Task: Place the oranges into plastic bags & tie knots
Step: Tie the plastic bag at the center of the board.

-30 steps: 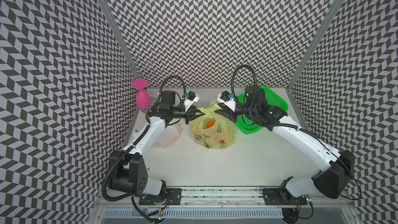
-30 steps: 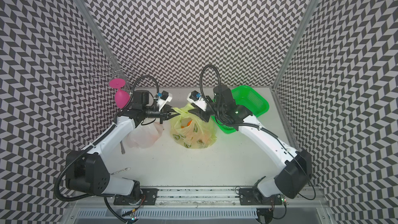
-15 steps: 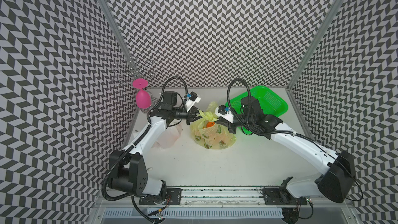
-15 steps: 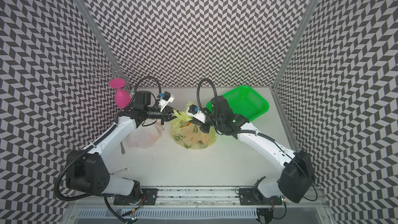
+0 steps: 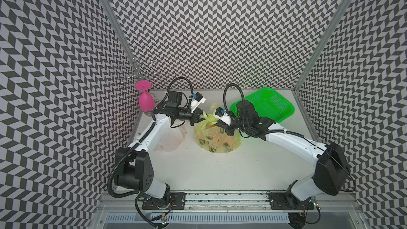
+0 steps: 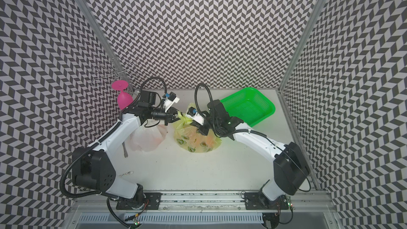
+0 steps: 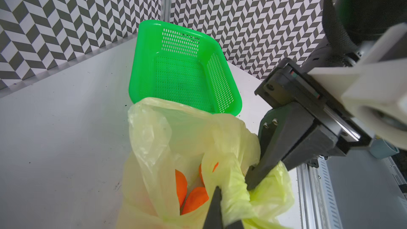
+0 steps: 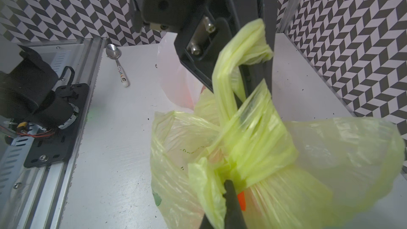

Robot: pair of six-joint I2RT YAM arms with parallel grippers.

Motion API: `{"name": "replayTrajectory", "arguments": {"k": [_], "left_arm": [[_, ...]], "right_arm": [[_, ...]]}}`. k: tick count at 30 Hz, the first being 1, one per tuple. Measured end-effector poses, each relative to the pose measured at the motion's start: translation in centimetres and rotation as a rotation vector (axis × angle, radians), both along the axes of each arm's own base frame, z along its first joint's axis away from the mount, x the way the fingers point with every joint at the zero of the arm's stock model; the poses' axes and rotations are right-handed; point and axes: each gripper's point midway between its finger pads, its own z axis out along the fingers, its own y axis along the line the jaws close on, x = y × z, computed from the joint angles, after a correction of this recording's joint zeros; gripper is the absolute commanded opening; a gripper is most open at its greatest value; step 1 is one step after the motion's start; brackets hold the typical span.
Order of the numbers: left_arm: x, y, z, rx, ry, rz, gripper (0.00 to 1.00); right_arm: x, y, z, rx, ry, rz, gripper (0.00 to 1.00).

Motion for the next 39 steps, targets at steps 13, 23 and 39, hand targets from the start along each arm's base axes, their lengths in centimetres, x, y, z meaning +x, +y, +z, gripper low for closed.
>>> {"name": "replayTrajectory", "arguments": {"k": [13, 23, 39], "left_arm": [[0.8, 0.2, -0.3, 0.057, -0.020, -0.056, 0.25], [0.7, 0.5, -0.3, 0.098, -0.069, -0.076, 0.33], [1.3, 1.2, -1.2, 0.185, -0.157, -0.079, 0.44]], "right_arm": [[1.0, -0.3, 0.4, 0.001, -0.001, -0.047, 0.00], [1.6, -0.6, 1.1, 0.009, -0.012, -0.058, 0.00], [1.7, -0.7, 1.5, 0.005, -0.027, -0.050, 0.00]]}}
